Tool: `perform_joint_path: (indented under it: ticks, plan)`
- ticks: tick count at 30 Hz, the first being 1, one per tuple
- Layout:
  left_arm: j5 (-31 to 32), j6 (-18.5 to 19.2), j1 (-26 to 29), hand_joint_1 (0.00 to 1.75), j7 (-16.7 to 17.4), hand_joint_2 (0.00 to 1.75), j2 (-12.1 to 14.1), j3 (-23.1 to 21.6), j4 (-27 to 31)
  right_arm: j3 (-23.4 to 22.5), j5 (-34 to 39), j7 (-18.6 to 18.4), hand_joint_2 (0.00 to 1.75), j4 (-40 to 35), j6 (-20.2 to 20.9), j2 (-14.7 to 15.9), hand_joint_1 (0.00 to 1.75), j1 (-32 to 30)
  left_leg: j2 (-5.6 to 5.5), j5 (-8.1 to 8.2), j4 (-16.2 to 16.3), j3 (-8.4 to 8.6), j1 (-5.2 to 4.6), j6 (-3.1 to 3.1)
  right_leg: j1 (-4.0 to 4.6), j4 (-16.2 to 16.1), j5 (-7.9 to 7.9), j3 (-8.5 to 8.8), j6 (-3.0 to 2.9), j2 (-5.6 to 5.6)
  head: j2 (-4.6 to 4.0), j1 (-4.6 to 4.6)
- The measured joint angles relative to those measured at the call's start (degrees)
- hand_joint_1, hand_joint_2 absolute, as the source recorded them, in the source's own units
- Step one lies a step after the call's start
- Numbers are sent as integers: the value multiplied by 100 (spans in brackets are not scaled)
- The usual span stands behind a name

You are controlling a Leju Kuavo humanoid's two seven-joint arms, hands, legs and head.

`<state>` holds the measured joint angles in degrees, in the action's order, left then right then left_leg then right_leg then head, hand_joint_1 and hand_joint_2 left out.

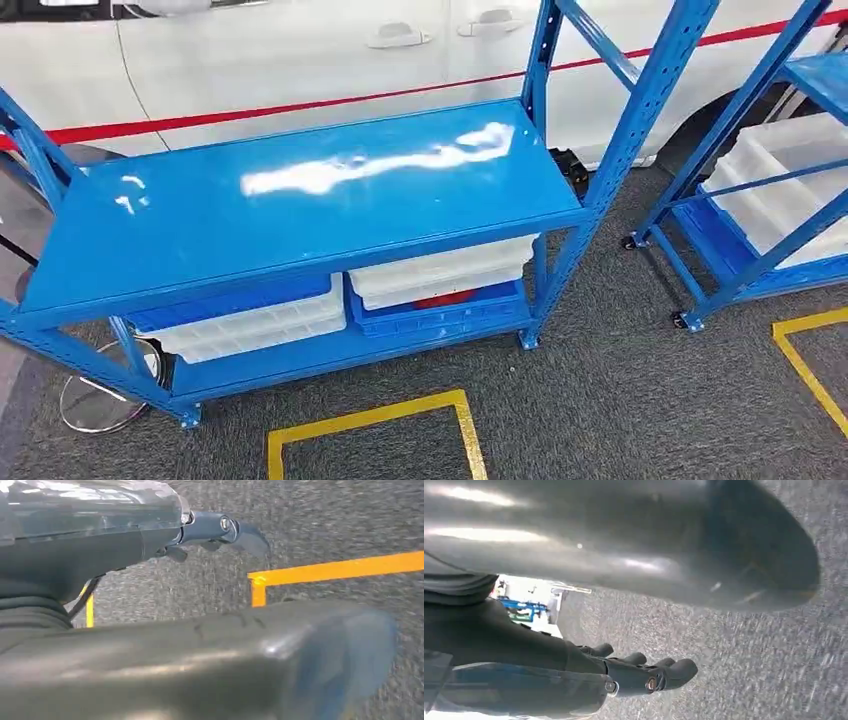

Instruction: Take the parts from the cabinet and place them on the table.

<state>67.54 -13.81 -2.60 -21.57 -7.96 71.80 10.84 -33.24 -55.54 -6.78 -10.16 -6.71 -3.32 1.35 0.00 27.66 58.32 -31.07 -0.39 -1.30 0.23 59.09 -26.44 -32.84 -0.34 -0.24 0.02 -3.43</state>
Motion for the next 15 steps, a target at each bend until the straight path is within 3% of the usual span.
perform_joint_path:
  ticks: [1,2,5,6,7,8,10,11,12,13,15]
  plan:
    - [0,-4,-2,0,9,0,-18,0,-2,0,0,4,0,-2,-2,11,0,1,17,-90,-98,77,89,-20,-2,55,-31,6,33,1,0,0]
    - [-2,-22,-14,0,56,0,-22,0,-2,0,0,4,175,-2,-4,15,0,-1,17,-111,-137,85,78,-44,-1,193,-164,-51,65,13,0,2]
    - [2,-120,-19,0,207,0,-20,2,-2,2,0,17,175,-2,-22,13,0,0,22,-130,-133,38,71,-72,-62,1410,-835,-630,127,21,0,4]
    - [13,-159,-16,0,251,0,-22,2,-2,0,0,22,175,-2,-39,13,0,-6,21,-129,-127,32,71,-71,-80,1673,-893,-752,150,21,0,4]
    - [20,-181,-13,0,295,0,-22,0,-2,0,0,22,175,-2,-46,13,0,-10,20,-125,-123,37,81,-76,-117,1651,-795,-733,199,20,0,4]
    - [20,-186,-12,0,319,0,-33,2,-2,0,9,22,175,-2,-48,13,0,-16,13,-114,-107,41,94,-69,-164,1349,-579,-584,266,19,0,4]
    - [19,-188,-16,0,350,0,-39,2,-2,-2,18,22,175,-2,-48,13,0,-17,-9,-51,4,32,140,-12,-277,323,-67,-48,411,12,0,4]
    - [17,-192,-16,0,358,175,-26,2,0,-2,18,22,175,2,-48,-13,0,-17,-13,-8,61,-12,119,33,-303,74,-158,72,468,37,0,7]
    - [18,-197,-28,0,367,175,-22,2,-2,-2,20,24,175,0,-48,-28,0,-16,-25,88,149,-52,93,87,-281,47,-91,54,301,105,0,-2]
    - [17,-199,-30,0,367,175,-22,2,-2,-2,22,31,0,0,-57,-33,0,-4,-22,42,125,-48,62,84,-273,64,-162,55,262,82,0,-11]
    - [18,-197,-35,0,396,175,-22,2,-2,-13,68,41,0,0,-116,-33,0,-6,-35,38,93,-28,81,112,-255,65,-142,57,243,83,0,-11]
